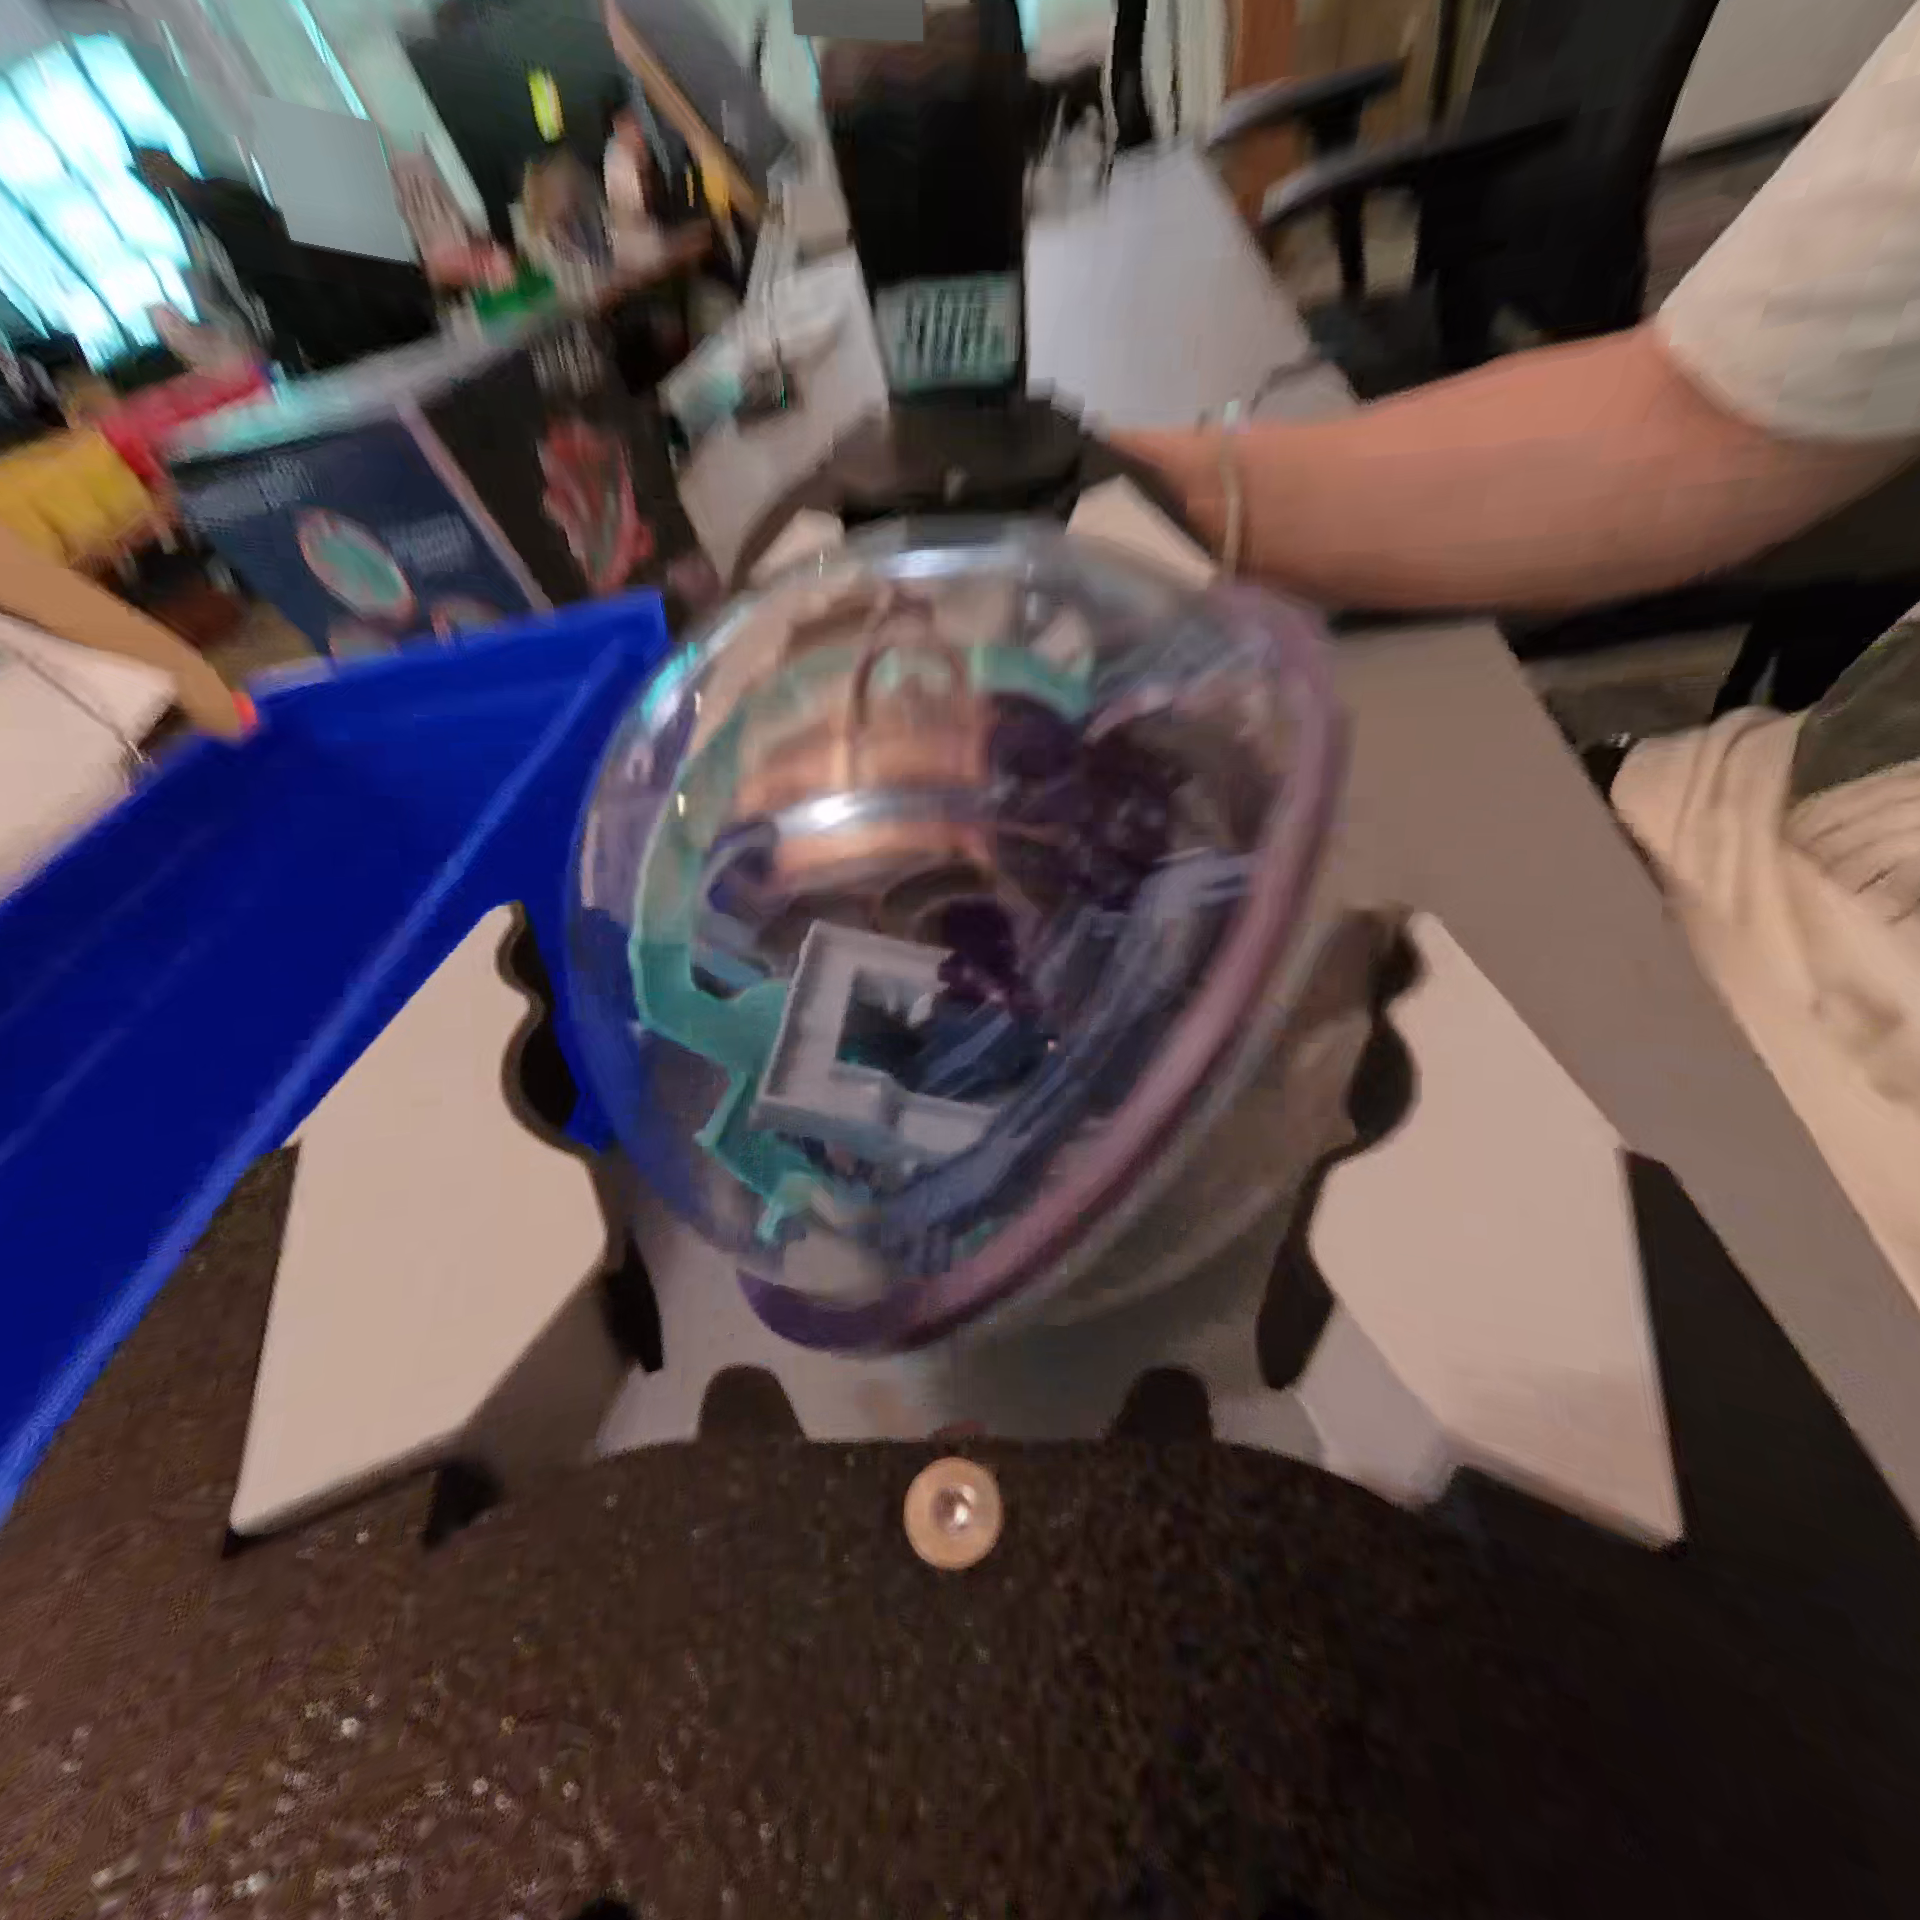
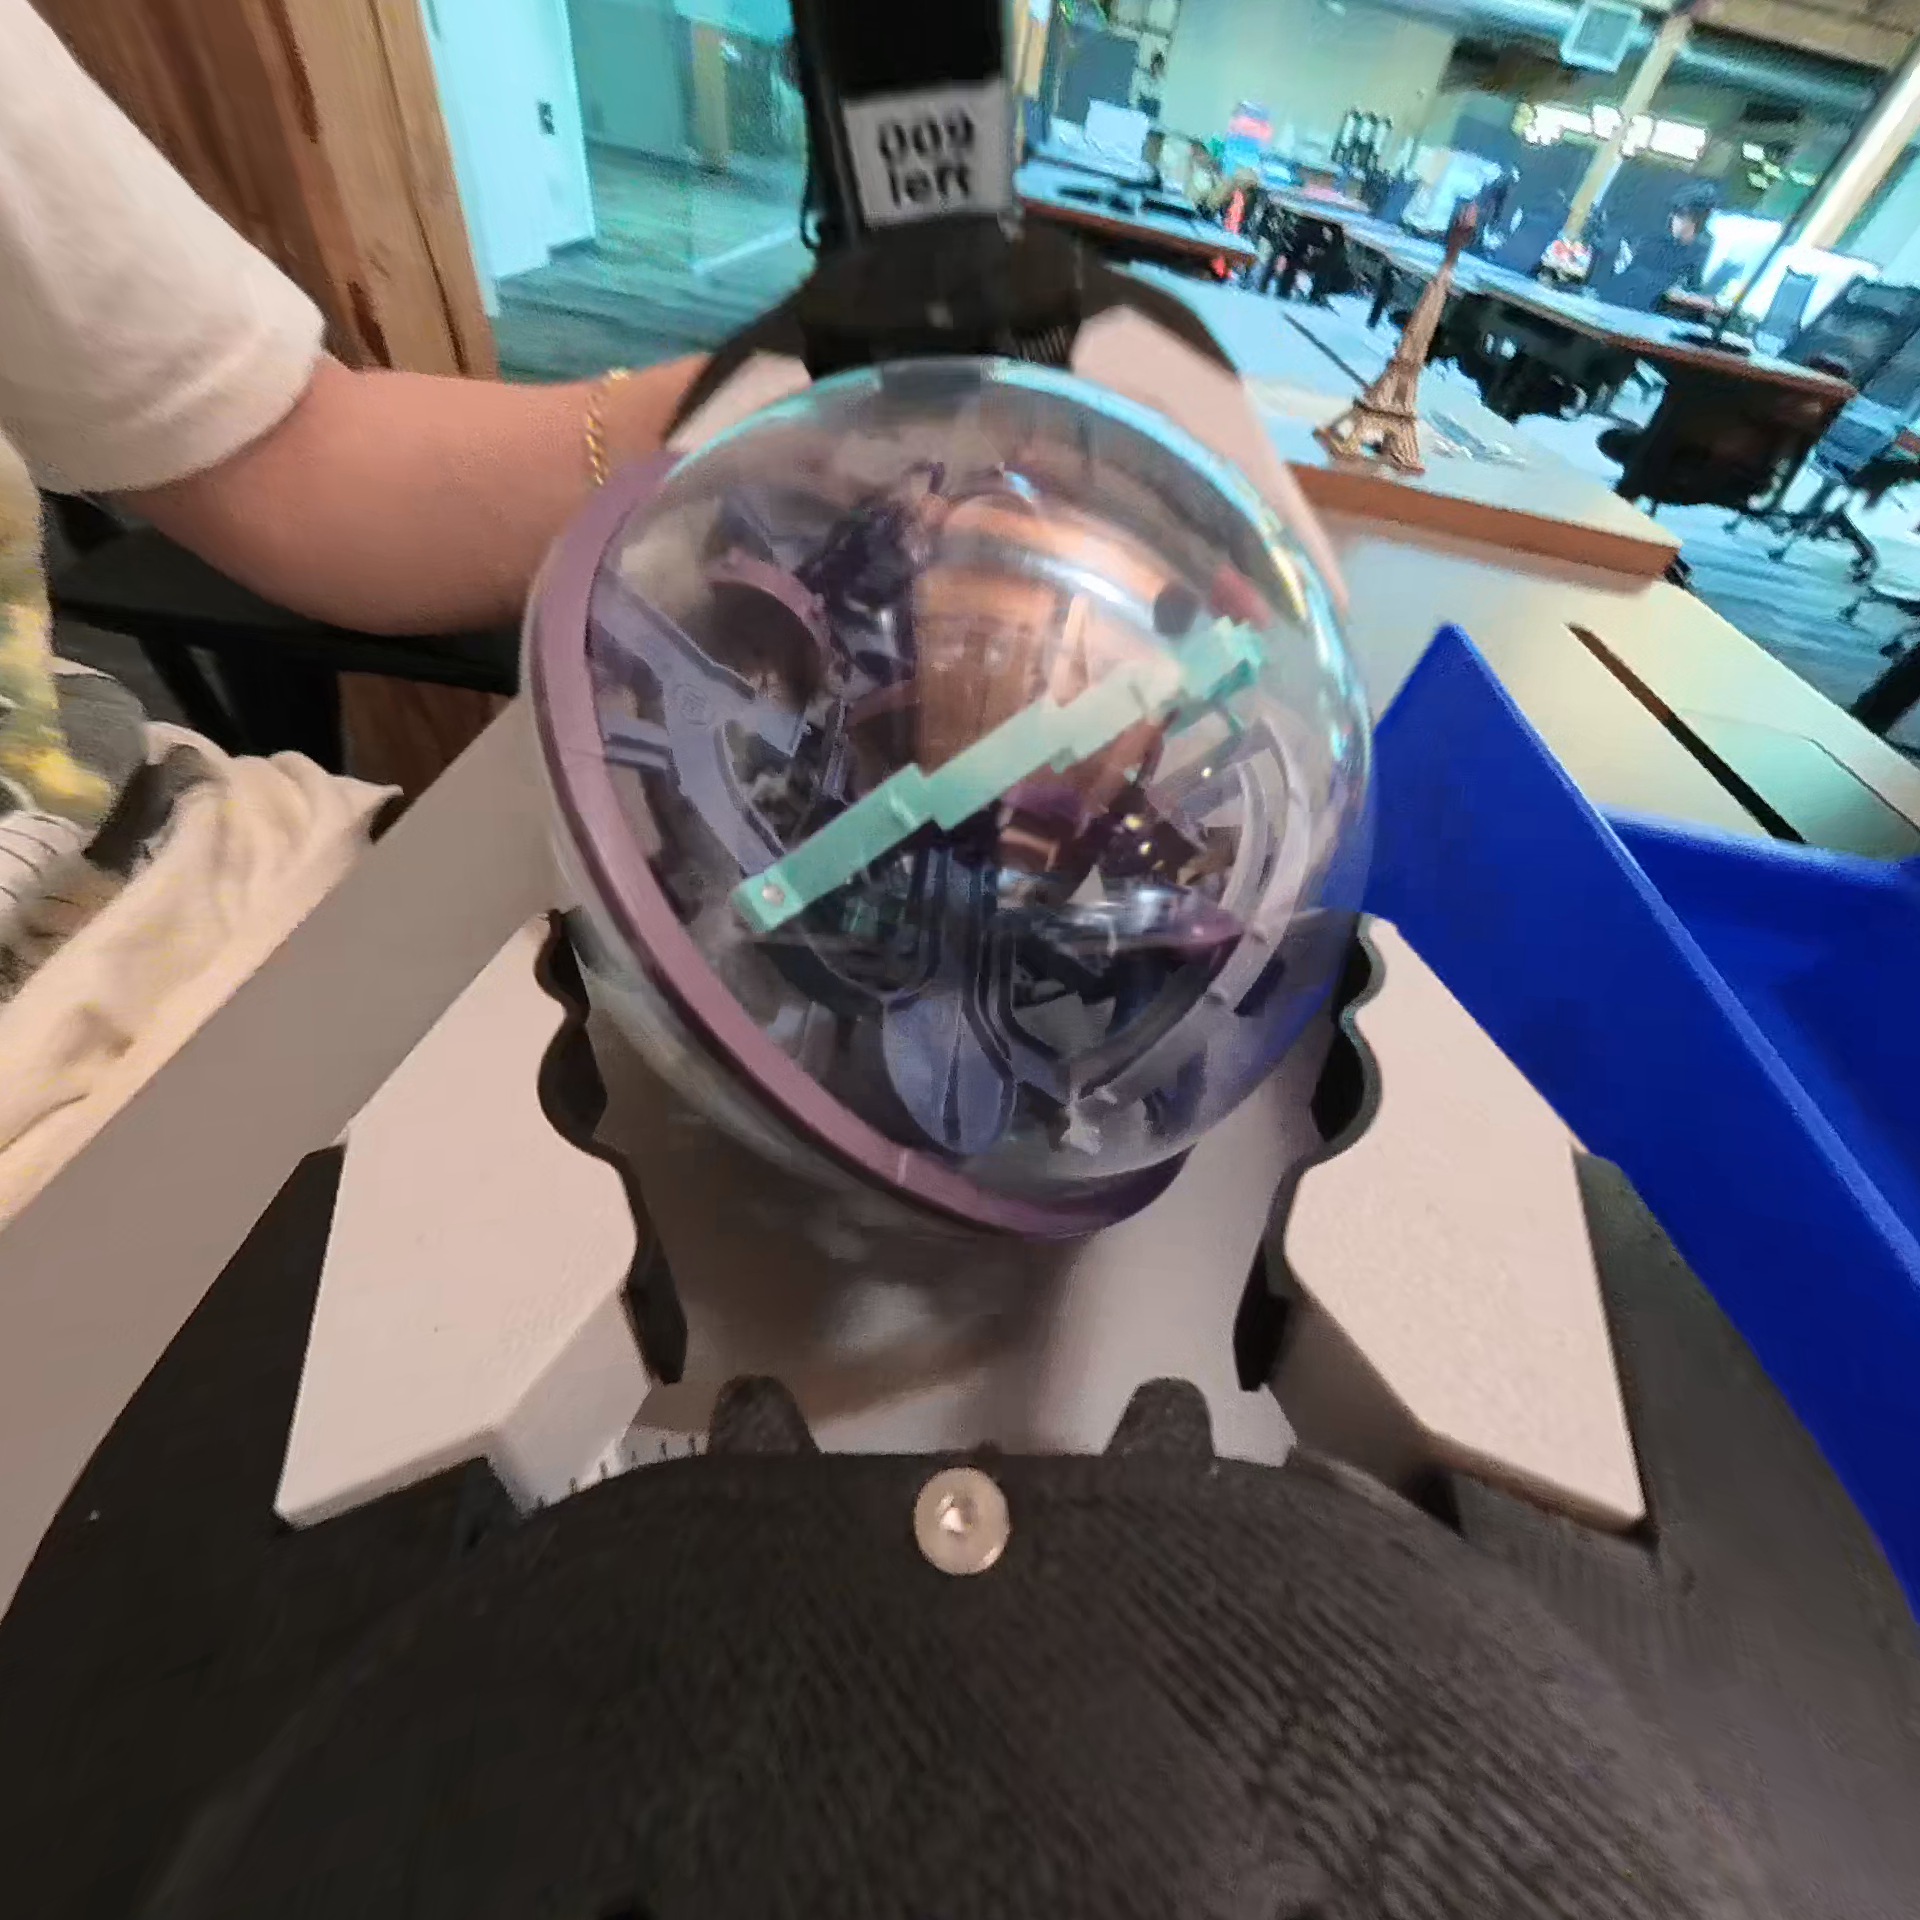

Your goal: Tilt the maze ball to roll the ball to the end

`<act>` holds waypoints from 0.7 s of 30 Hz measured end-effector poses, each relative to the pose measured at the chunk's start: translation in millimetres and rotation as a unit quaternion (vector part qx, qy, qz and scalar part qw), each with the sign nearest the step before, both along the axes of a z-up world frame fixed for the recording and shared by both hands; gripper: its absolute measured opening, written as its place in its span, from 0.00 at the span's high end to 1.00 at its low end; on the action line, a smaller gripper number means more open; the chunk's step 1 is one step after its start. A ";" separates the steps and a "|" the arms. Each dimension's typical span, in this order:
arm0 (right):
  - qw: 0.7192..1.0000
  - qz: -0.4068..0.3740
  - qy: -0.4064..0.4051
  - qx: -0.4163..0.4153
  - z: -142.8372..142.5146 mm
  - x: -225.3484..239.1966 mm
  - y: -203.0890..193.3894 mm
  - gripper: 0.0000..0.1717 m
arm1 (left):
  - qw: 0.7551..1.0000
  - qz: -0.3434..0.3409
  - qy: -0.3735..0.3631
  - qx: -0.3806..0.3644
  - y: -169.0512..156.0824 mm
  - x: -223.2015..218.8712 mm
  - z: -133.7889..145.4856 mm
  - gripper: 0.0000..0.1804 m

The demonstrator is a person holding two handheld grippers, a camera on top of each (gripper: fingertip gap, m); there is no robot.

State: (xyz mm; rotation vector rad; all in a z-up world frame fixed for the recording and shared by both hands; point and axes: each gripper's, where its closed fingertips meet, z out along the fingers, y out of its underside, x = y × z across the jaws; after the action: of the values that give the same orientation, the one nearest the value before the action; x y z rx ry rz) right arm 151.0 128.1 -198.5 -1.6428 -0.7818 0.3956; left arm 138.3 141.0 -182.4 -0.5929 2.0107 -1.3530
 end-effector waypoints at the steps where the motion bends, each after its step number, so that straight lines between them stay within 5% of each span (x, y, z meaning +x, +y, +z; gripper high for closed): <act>1: 1.000 0.001 -0.001 0.009 2.8 -1.5 0.8 0.20 | 0.999 0.000 0.033 0.011 -0.6 0.2 -10.8 0.13; 7: 0.995 -0.076 -0.018 0.059 17.6 26.6 11.5 0.16 | 0.992 0.084 0.093 0.021 18.9 13.2 -18.3 0.13; 11: 0.992 -0.079 -0.018 0.098 32.5 23.3 10.7 0.29 | 0.981 0.135 0.139 -0.019 30.3 21.0 -20.4 0.13; 14: 0.994 -0.071 -0.049 0.060 10.6 10.7 18.3 0.10 | 0.972 0.167 0.154 -0.064 32.5 30.5 -17.7 0.13; 17: 0.977 -0.138 -0.150 0.060 -9.1 27.6 38.1 0.09 | 0.961 0.189 0.173 -0.101 31.8 36.4 -16.2 0.14; 21: 0.985 -0.106 -0.128 0.046 -10.8 24.9 28.7 0.09 | 0.971 0.150 0.187 0.018 23.4 18.5 -35.3 0.14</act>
State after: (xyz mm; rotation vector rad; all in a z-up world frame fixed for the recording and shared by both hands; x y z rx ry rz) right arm 175.9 156.8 -209.3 -1.6884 -0.7909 -0.0031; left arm 156.7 164.4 -217.7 -1.1555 2.1169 -1.0795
